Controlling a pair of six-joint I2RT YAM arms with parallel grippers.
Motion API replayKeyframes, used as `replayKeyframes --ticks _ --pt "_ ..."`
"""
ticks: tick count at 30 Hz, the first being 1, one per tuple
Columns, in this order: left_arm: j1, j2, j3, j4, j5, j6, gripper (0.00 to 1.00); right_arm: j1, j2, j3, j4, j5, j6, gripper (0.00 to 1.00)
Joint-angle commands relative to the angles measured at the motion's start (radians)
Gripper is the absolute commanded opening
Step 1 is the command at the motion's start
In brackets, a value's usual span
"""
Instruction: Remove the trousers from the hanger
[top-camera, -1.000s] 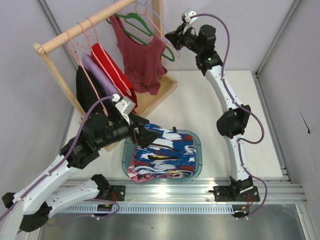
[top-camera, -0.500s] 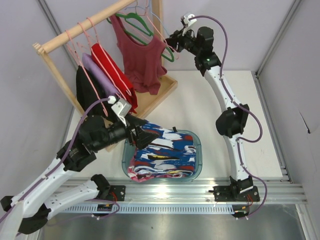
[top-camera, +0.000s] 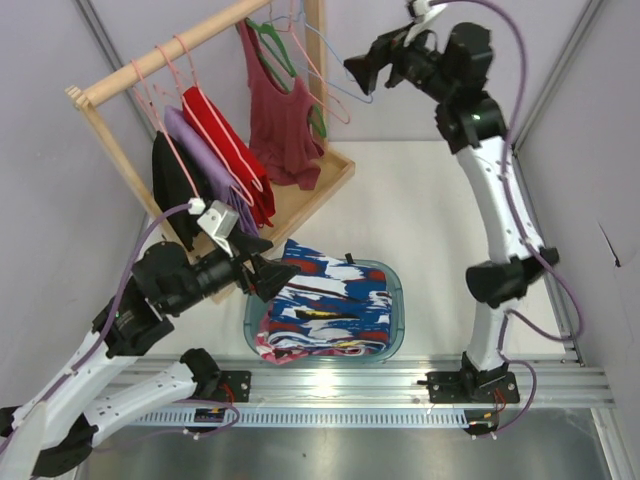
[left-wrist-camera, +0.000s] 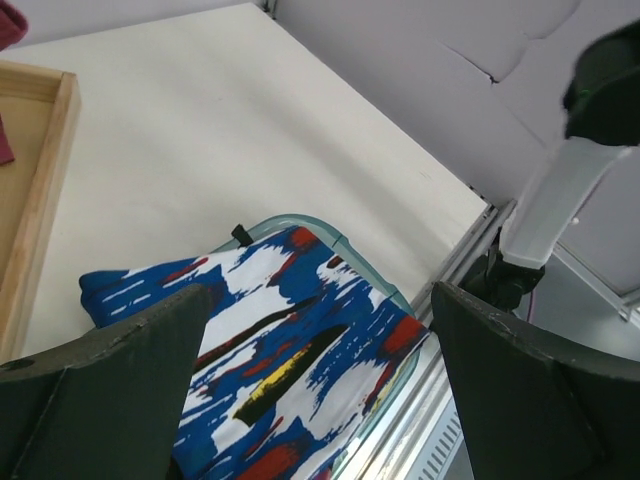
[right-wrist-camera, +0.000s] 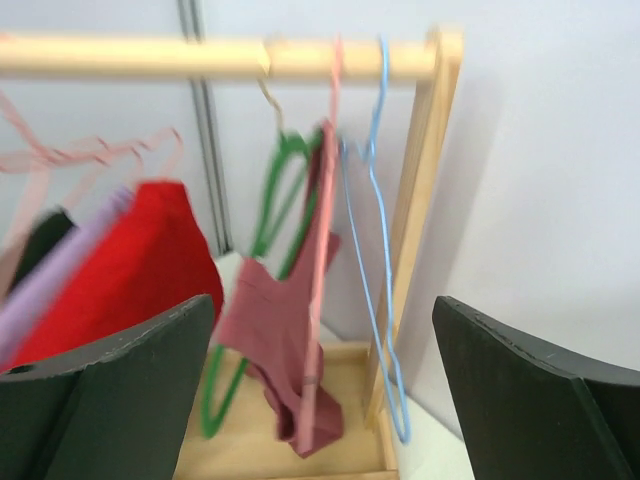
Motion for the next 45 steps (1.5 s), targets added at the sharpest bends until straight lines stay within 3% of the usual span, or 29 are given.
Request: replayKeyframes --ticks 1,4,11,14,19,25,28,35,45 --pt "0.005 -0.026 0.059 -0.075 -0.058 -0.018 0.99 0.004 -0.196 -0.040 -0.093 0.022 0.045 0.99" --pt "0.005 -0.046 0.078 -0.150 -0.079 -0.006 1.00 0.010 -0.364 -0.169 -0.092 0.057 0.106 0.99" --pt "0.005 -0.137 0.131 -0.311 -0.209 -0.033 1.00 0.035 -0.773 -0.710 -0.048 0.194 0.278 1.00" --pt "0.005 -0.150 0.116 -0.374 -0.258 -0.077 1.00 0.052 -0.936 -0.869 -0.074 0.275 0.365 0.99" --pt "0.005 -0.192 0.013 -0.408 -0.272 -0.165 0.99 0.076 -1.175 -1.221 -0.132 0.338 0.439 0.99" --pt "0.005 -0.267 -0.109 -0.417 -0.317 -0.268 0.99 0.099 -1.365 -1.623 -0.135 0.254 0.572 0.99" --pt "0.007 -0.290 -0.166 -0.426 -0.321 -0.309 0.99 0.114 -1.485 -1.772 -0.126 0.289 0.628 0.99" --pt "0.005 -0.316 -0.244 -0.440 -0.369 -0.397 0.99 0.122 -1.639 -1.969 -0.051 0.292 0.686 0.99" --pt "0.005 -0.312 -0.246 -0.442 -0.392 -0.395 0.99 0.124 -1.580 -1.954 -0.055 0.294 0.631 0.99"
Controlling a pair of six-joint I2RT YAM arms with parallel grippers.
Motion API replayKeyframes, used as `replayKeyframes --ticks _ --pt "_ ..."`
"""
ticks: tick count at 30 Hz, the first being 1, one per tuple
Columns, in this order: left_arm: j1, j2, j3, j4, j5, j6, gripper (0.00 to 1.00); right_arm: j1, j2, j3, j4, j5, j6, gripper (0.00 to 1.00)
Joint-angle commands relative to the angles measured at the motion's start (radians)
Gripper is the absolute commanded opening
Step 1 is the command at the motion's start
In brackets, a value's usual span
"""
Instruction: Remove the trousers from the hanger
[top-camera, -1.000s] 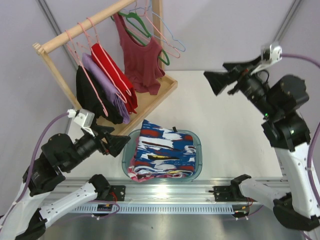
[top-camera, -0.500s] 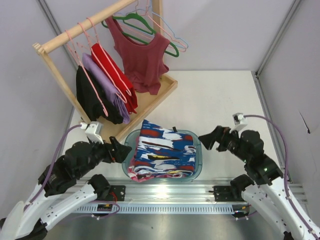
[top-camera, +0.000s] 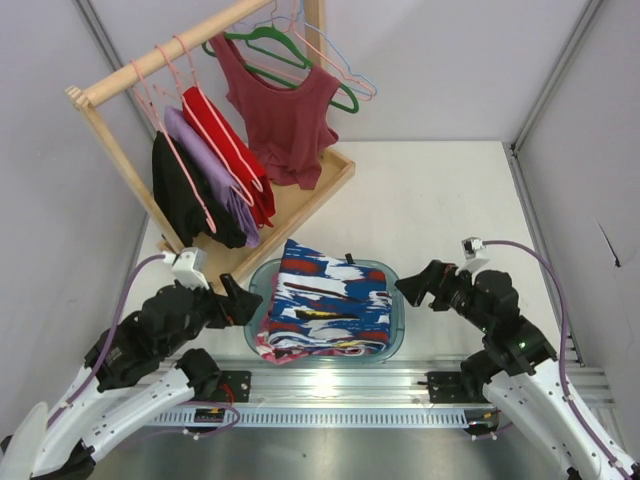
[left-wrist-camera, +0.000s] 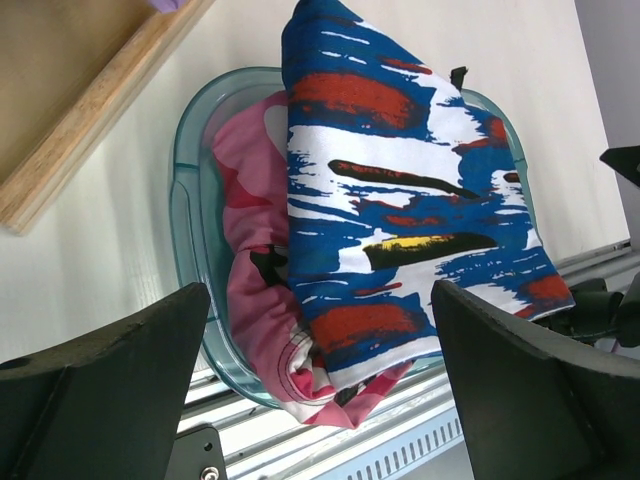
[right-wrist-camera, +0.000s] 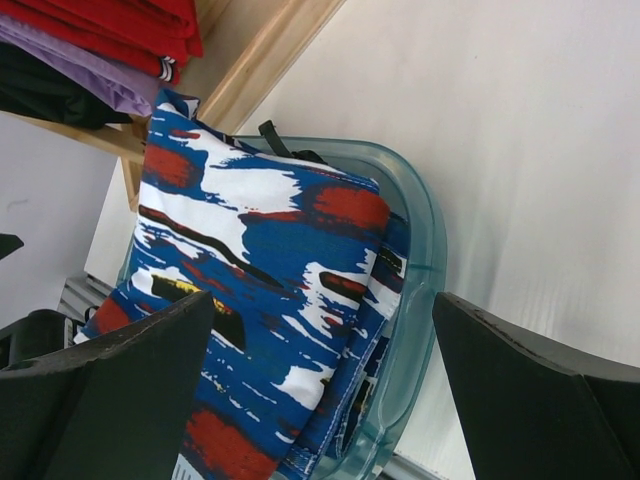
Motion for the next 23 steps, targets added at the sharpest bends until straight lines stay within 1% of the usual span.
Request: replayKeyframes --ticks 1,5,23 --pt "0.005 0.004 -0.002 0.018 -0.025 -0.011 0.99 0.005 0.017 0.030 0.060 -0.004 -0.019 1.00" --pt "0.005 0.014 -0.003 0.016 -0.029 -0.011 1.00 0.005 0.028 0.045 0.086 -0.021 -0.030 0.99" --pt "0.005 -0.046 -0.019 0.022 -0.039 -0.034 1.00 0.005 0.064 0.120 0.019 -0.001 -0.073 1.00"
